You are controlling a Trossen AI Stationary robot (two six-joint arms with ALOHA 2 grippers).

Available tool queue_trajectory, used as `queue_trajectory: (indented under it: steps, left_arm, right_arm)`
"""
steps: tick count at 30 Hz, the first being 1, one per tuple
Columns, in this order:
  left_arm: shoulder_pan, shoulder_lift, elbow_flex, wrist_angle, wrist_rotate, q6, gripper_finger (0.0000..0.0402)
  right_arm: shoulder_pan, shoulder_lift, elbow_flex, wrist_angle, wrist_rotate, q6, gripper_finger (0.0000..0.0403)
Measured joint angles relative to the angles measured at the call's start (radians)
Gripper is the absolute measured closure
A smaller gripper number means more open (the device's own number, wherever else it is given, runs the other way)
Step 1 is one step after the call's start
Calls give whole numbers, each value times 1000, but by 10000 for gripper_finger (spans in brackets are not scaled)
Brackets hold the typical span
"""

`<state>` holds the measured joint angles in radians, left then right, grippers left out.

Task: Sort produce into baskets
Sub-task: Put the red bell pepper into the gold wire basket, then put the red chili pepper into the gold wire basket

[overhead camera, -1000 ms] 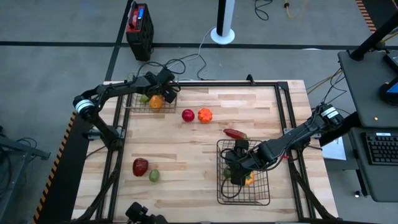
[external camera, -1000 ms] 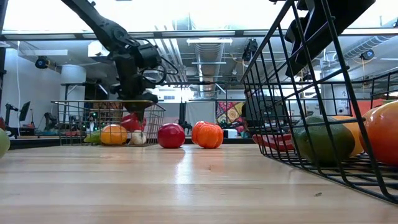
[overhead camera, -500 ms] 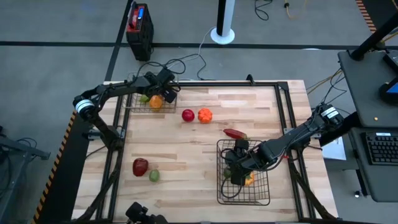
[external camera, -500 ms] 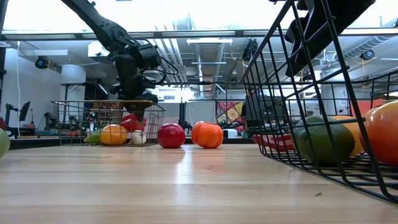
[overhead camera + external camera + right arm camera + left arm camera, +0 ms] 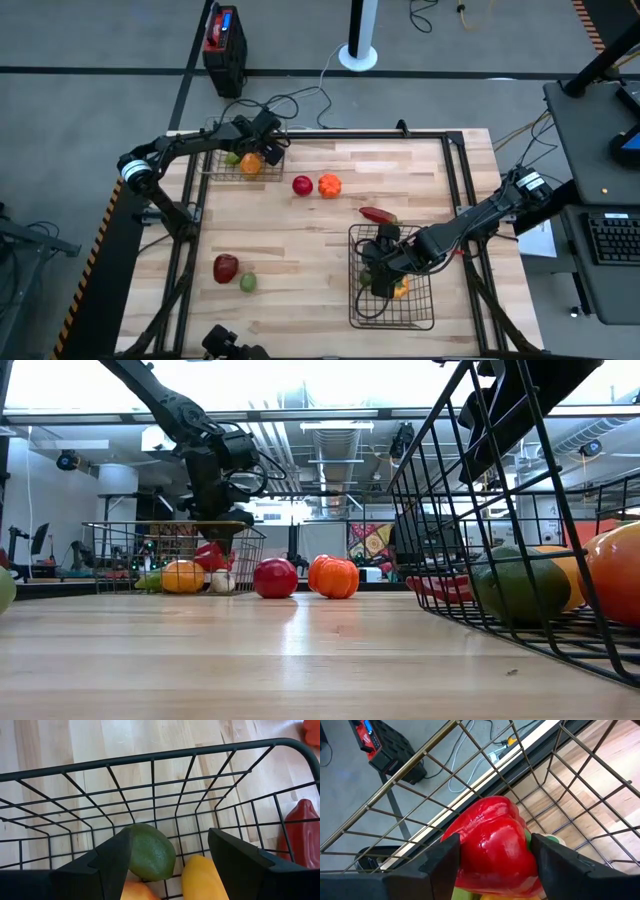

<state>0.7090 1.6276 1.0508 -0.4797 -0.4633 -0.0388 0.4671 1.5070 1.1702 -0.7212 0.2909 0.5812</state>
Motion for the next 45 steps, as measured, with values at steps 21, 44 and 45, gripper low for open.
queue_trajectory:
  steps: [21, 44, 45]
  left_arm:
    - [0, -3, 0, -9, -50, -7, 182]
    - [-16, -118, 4, -101, -51, 19, 135]
    - [-23, -137, 7, -114, -50, 18, 135]
  right_arm:
    - [0, 0, 0, 2, 0, 2, 152]
    - [0, 0, 0, 3, 0, 2, 152]
    - [0, 0, 0, 2, 0, 2, 152]
